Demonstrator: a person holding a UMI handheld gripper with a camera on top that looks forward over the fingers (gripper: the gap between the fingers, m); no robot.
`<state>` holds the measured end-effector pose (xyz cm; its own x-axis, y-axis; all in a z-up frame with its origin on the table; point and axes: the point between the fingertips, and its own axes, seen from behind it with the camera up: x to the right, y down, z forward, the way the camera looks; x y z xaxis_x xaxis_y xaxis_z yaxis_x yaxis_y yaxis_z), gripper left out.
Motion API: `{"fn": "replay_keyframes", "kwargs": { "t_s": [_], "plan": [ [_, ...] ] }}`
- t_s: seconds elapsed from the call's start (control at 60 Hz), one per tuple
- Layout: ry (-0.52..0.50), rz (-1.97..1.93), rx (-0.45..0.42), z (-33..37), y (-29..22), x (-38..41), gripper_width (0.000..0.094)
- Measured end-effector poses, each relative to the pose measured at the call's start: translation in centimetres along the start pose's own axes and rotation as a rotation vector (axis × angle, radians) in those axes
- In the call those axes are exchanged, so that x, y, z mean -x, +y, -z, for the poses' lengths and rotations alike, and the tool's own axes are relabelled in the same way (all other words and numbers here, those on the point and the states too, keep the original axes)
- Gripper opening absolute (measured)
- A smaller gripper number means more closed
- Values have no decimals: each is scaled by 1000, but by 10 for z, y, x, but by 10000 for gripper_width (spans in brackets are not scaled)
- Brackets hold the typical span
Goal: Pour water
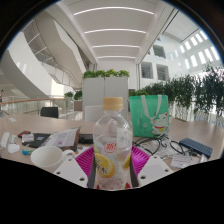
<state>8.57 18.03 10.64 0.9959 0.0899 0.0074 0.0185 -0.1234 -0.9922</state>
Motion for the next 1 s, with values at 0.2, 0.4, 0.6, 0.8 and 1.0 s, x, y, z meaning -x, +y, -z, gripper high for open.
{"fn": "replay_keyframes", "kwargs": {
  "t_s": [0.2, 0.4, 0.6, 0.8, 1.0],
  "plan": [
    [32, -11, 9, 6, 6, -7, 560],
    [48, 16, 155, 46, 12, 1, 841],
    [95, -9, 161, 158, -26, 14, 843],
    [156, -33, 158, 268, -79, 43, 843],
    [202, 9, 140, 347, -122, 67, 842]
  ]
}}
